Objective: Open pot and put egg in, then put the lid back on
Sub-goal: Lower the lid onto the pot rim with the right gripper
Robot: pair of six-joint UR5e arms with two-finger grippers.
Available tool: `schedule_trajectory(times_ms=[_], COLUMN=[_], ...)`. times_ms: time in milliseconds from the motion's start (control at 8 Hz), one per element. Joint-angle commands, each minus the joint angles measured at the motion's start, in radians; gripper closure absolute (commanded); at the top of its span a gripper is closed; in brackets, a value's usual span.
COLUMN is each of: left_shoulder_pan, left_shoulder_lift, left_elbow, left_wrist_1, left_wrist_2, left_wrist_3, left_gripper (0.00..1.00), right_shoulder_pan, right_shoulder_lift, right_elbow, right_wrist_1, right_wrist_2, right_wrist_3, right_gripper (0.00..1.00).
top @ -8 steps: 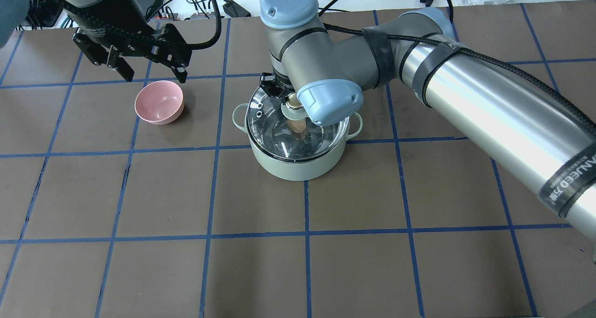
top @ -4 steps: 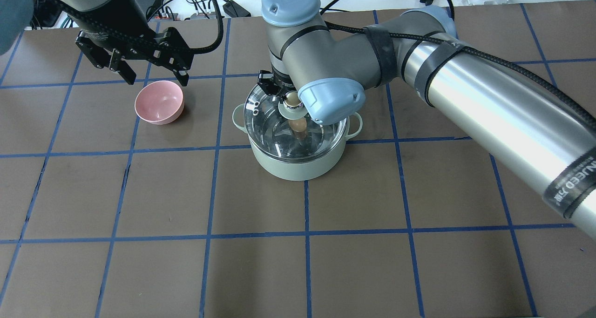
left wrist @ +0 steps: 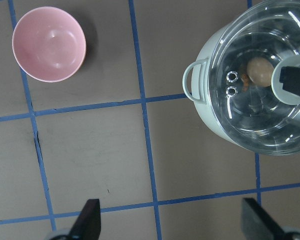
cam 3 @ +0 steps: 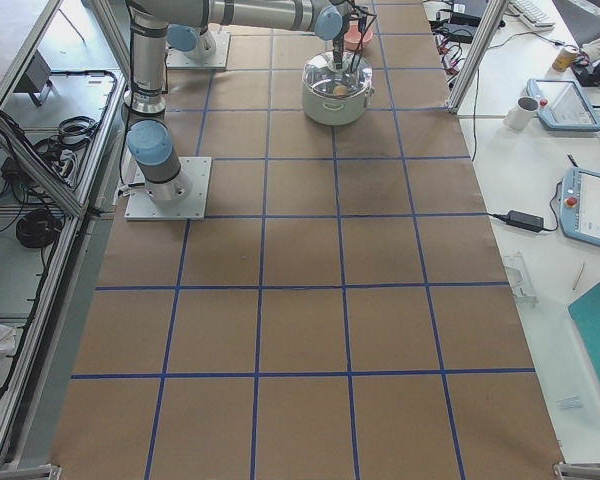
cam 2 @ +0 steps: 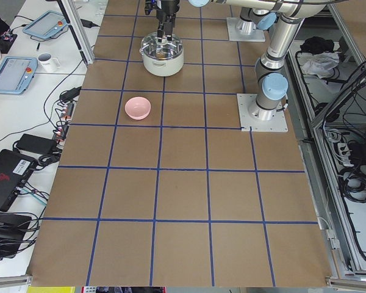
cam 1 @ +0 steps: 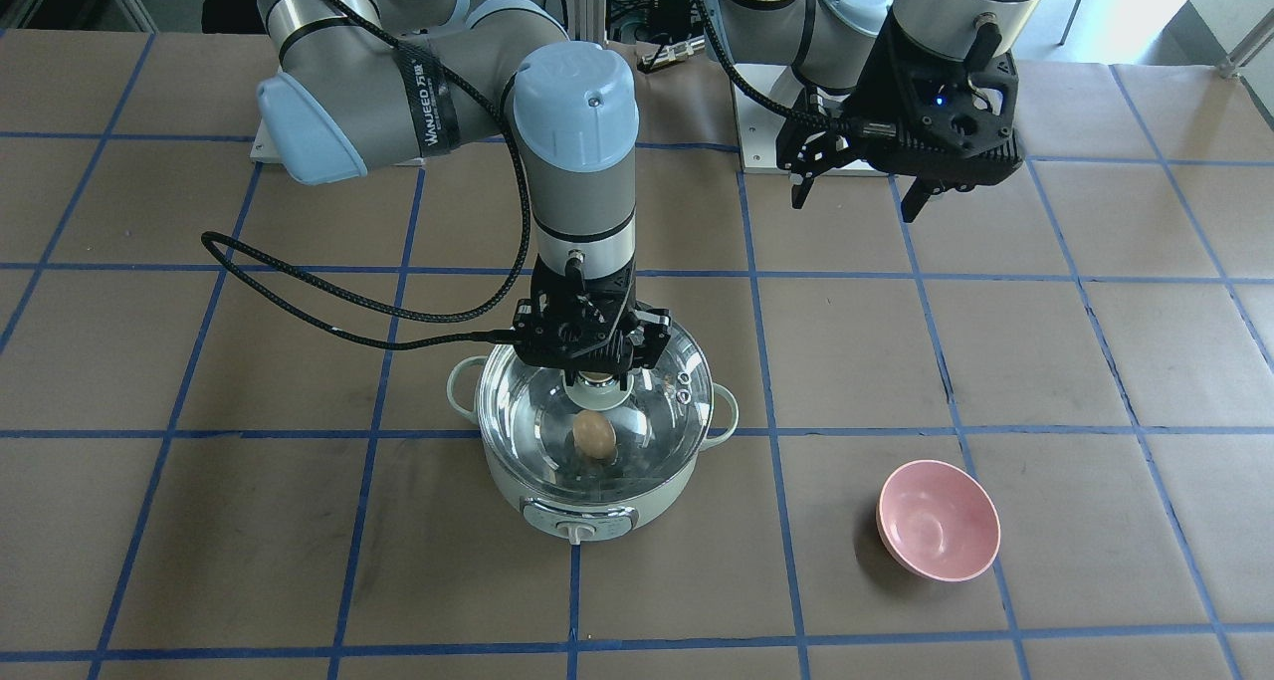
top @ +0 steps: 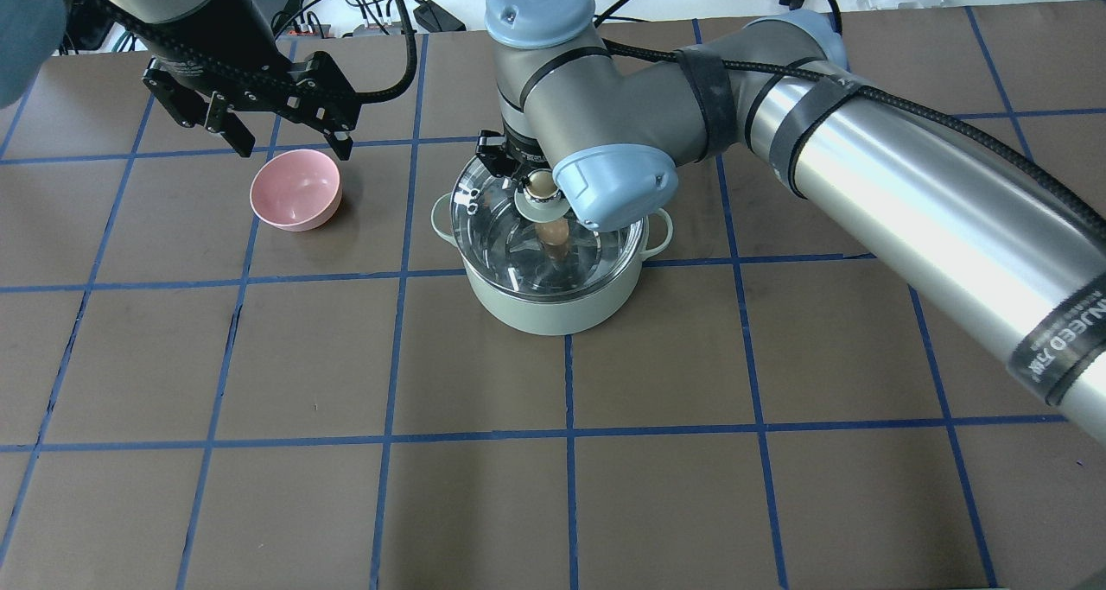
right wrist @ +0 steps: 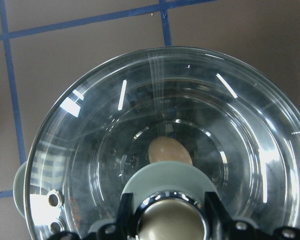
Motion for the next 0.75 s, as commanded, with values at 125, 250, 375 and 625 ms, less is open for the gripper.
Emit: schedule_trajectory(times_ms=[125,250,375,625], left_shoulder_pan=[0.001,0.001,0.0,0.001], left_shoulder_lift=[0.0,0.0,0.002,0.002], left_elbow=[0.0,0.0,0.0,0.0], left_wrist_1=[0.004,0.002,0.002,0.002], left_wrist_2=[0.001,0.001,0.001,0.003], left_wrist_3=[0.001,0.001,0.001,0.001], left_gripper=[0.0,0.0,0.0,0.0], right_shoulder_pan=[0.0,0.0,0.0,0.0], right_shoulder_lift=[0.001,-0.001,-0.001,-0.001], right_elbow=[0.001,0.001,0.001,0.003], right_wrist_1=[0.008,0.008,0.008,0.009], right_wrist_2=[-0.005,-0.003,-0.003,-0.008], right_wrist_3=[0.001,0.006,0.006,0.008], right_gripper=[0.56,0.54,0.52,0.43])
